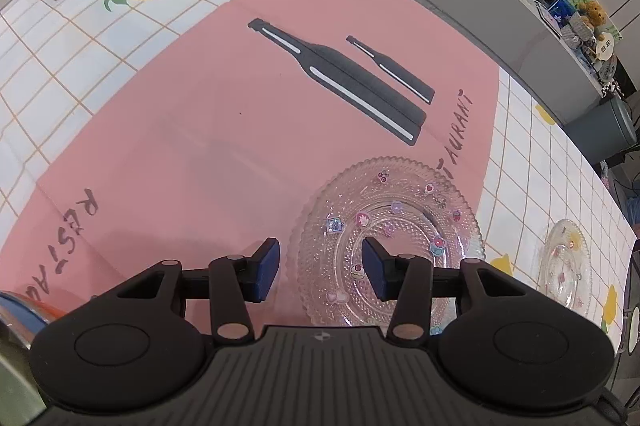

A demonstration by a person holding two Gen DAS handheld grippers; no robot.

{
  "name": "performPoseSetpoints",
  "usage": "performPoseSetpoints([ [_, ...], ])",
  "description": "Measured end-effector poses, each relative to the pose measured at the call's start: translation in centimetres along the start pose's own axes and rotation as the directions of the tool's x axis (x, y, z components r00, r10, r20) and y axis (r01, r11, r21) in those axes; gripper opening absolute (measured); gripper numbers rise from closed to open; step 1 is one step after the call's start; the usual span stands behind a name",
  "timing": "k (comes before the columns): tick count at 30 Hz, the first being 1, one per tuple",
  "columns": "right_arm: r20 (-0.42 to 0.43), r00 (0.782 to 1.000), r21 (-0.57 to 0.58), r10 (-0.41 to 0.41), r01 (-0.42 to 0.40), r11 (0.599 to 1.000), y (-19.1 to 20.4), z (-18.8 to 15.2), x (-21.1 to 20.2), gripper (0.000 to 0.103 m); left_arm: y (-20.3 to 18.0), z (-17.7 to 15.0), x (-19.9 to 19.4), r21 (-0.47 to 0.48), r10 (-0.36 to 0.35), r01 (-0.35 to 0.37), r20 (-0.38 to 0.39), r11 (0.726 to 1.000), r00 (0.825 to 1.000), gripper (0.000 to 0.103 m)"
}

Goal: Organize plates and bowls
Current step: 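Reach both grippers to the large glass flower plate rim and close, then lift the glass flower plate and carry it toward the Fruity plate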

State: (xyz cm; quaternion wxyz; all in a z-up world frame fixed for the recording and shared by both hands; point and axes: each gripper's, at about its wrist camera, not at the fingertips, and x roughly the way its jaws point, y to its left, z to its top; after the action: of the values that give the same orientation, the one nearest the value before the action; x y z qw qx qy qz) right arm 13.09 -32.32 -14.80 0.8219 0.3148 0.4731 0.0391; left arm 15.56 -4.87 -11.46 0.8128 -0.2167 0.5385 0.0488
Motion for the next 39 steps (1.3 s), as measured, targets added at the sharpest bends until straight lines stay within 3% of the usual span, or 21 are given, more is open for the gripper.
performPoseSetpoints([
  [2,-0.014,1.0,0.013,0.009,-0.009,1.0,0.1,0.1,0.4,0.027,-0.2,-0.1,0.6,0.016,0.007,-0.007,-0.018,1.0,1.0,0.054],
  [4,-0.016,1.0,0.019,0.02,-0.02,1.0,0.2,0.1,0.7,0.023,-0.3,-0.2,0.9,0.032,0.001,0.0,-0.021,0.999,1.0,0.05],
  [6,-0.014,1.0,0.021,0.018,-0.017,1.0,0.3,0.1,0.9,0.02,-0.4,-0.3,1.0,0.046,-0.005,0.006,-0.013,0.999,1.0,0.035],
  [10,-0.013,1.0,0.028,0.004,-0.003,1.0,0.1,0.1,1.1,0.006,-0.9,-0.3,1.0,0.082,0.027,-0.027,0.004,0.996,1.0,0.023],
  [19,0.022,0.999,0.06,-0.029,0.028,0.998,-1.9,1.0,-0.1,0.008,-2.8,-1.6,1.2,0.183,-0.02,0.023,-0.019,0.983,1.0,0.021],
  [24,0.027,0.999,0.059,-0.026,0.025,0.998,-2.3,1.4,-0.3,0.011,-3.0,-1.7,1.2,0.195,-0.008,-0.001,0.042,0.981,0.999,0.038],
  [29,0.029,1.0,0.06,0.001,-0.002,0.998,-2.1,1.5,0.1,0.013,-2.9,-1.5,1.5,0.189,-0.03,0.017,0.063,0.982,0.998,0.038],
  [30,0.031,1.0,0.054,0.001,-0.003,0.999,-2.0,1.5,0.2,0.013,-3.0,-1.6,1.6,0.2,-0.033,0.019,0.066,0.98,0.997,0.031],
  [34,0.036,0.999,0.02,-0.026,0.026,0.999,-1.4,1.4,0.2,0.007,-3.5,-2.0,1.5,0.236,-0.01,-0.011,0.09,0.972,0.996,0.027],
  [39,0.032,0.999,0.045,-0.024,0.022,0.999,-1.7,1.4,0.0,0.007,-2.7,-1.7,0.9,0.204,-0.039,0.02,0.092,0.979,0.995,0.018],
])
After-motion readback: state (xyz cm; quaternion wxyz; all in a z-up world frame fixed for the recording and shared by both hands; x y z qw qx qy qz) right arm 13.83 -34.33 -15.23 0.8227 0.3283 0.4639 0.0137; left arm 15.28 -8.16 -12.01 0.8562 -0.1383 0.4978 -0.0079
